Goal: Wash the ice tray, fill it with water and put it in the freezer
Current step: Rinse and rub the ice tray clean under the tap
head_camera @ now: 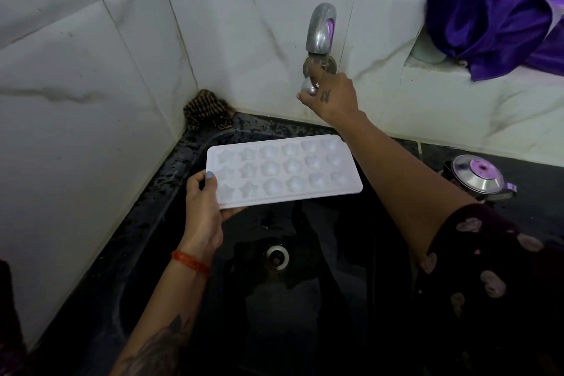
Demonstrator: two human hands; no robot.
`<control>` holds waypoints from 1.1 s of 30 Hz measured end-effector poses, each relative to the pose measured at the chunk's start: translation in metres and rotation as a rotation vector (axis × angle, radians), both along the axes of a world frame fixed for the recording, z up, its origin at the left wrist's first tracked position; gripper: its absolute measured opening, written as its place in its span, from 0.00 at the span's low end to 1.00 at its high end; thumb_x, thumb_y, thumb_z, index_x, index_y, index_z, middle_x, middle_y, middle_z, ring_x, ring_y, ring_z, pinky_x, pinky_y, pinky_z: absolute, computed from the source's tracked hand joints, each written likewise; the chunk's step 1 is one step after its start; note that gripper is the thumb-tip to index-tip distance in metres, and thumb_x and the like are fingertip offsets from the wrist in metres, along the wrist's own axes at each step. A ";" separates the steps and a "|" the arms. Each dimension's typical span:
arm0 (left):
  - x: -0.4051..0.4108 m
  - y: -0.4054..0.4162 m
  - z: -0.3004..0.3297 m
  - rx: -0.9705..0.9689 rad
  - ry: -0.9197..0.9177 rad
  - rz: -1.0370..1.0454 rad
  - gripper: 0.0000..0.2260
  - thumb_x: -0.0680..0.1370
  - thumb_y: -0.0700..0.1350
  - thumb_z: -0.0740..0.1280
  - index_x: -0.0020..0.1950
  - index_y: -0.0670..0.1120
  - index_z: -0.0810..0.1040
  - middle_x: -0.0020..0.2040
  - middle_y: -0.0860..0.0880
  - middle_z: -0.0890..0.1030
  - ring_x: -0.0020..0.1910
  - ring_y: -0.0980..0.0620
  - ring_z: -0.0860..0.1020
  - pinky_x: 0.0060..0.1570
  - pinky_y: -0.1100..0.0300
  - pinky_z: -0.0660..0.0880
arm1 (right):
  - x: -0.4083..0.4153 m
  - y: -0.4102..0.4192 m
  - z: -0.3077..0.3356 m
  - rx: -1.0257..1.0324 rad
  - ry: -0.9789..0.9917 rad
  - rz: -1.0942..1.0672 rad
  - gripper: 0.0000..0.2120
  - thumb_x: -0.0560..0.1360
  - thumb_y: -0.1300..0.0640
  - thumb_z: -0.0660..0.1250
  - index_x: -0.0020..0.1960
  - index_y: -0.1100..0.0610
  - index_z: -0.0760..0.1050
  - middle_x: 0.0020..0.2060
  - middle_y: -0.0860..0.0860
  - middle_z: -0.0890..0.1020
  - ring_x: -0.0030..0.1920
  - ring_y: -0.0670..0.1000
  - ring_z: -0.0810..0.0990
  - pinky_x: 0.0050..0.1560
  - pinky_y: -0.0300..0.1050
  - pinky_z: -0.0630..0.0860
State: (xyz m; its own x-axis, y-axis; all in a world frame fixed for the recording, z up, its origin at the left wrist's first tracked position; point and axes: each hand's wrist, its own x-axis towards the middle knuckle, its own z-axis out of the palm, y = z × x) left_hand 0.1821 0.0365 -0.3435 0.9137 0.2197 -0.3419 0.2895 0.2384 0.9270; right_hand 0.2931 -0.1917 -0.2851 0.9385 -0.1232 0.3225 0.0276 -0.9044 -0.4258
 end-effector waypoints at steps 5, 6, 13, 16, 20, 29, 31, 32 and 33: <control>0.000 -0.003 0.000 0.023 0.013 0.004 0.07 0.83 0.46 0.56 0.60 0.48 0.66 0.47 0.54 0.74 0.44 0.54 0.77 0.35 0.54 0.80 | 0.000 -0.001 0.004 -0.080 0.035 0.019 0.15 0.75 0.51 0.66 0.57 0.58 0.70 0.40 0.52 0.72 0.39 0.54 0.72 0.35 0.39 0.62; 0.000 -0.003 0.000 0.022 0.015 0.005 0.07 0.83 0.46 0.55 0.60 0.48 0.66 0.47 0.54 0.74 0.44 0.54 0.77 0.36 0.53 0.79 | 0.000 -0.002 0.005 -0.088 0.042 0.021 0.15 0.75 0.51 0.66 0.57 0.58 0.70 0.40 0.53 0.72 0.40 0.55 0.74 0.37 0.40 0.63; -0.001 0.004 -0.002 0.015 0.021 0.019 0.08 0.83 0.46 0.55 0.61 0.47 0.67 0.48 0.53 0.75 0.45 0.52 0.77 0.37 0.52 0.78 | -0.002 -0.003 0.006 0.013 0.065 0.046 0.15 0.73 0.52 0.71 0.53 0.61 0.75 0.49 0.57 0.80 0.48 0.58 0.80 0.51 0.50 0.78; -0.002 0.006 -0.003 0.010 0.020 0.024 0.07 0.83 0.46 0.56 0.60 0.47 0.67 0.48 0.53 0.75 0.45 0.52 0.77 0.35 0.53 0.78 | -0.003 -0.002 0.008 -0.027 0.073 0.033 0.15 0.73 0.51 0.70 0.53 0.61 0.76 0.49 0.59 0.81 0.48 0.58 0.80 0.50 0.51 0.78; -0.003 0.008 -0.005 0.039 0.020 0.023 0.08 0.83 0.46 0.55 0.61 0.46 0.67 0.47 0.53 0.75 0.44 0.53 0.77 0.31 0.54 0.80 | -0.004 -0.003 0.010 0.012 0.098 0.022 0.16 0.73 0.50 0.71 0.54 0.60 0.77 0.50 0.58 0.81 0.48 0.57 0.80 0.51 0.52 0.78; -0.006 -0.003 -0.012 0.076 0.026 0.005 0.12 0.83 0.46 0.55 0.65 0.44 0.67 0.47 0.52 0.75 0.42 0.53 0.77 0.35 0.54 0.77 | -0.005 -0.003 0.012 0.052 0.109 0.034 0.17 0.73 0.51 0.72 0.55 0.62 0.76 0.48 0.59 0.81 0.48 0.58 0.81 0.52 0.53 0.78; -0.006 -0.007 -0.014 0.075 0.035 -0.008 0.12 0.83 0.46 0.55 0.65 0.44 0.67 0.48 0.50 0.76 0.43 0.53 0.77 0.35 0.53 0.77 | -0.005 -0.004 0.013 0.063 0.113 0.042 0.17 0.73 0.51 0.72 0.55 0.62 0.76 0.48 0.59 0.82 0.49 0.57 0.81 0.53 0.52 0.78; -0.005 -0.009 -0.015 0.074 0.039 -0.015 0.11 0.83 0.46 0.55 0.64 0.45 0.67 0.49 0.49 0.76 0.43 0.52 0.77 0.36 0.53 0.77 | -0.006 -0.004 0.013 0.071 0.112 0.045 0.17 0.72 0.51 0.72 0.55 0.62 0.76 0.48 0.59 0.82 0.49 0.57 0.81 0.53 0.52 0.78; -0.005 -0.011 -0.016 0.073 0.041 -0.020 0.10 0.83 0.46 0.55 0.63 0.45 0.67 0.49 0.49 0.76 0.44 0.52 0.77 0.35 0.54 0.76 | -0.006 -0.005 0.013 0.076 0.111 0.047 0.17 0.72 0.51 0.72 0.55 0.62 0.76 0.48 0.59 0.82 0.49 0.57 0.81 0.53 0.52 0.78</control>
State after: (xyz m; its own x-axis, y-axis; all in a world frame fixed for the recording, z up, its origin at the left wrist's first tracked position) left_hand 0.1769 0.0259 -0.3591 0.9039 0.2269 -0.3627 0.3315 0.1646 0.9290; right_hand 0.2875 -0.1964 -0.2725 0.9733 -0.0984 0.2074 0.0179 -0.8681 -0.4960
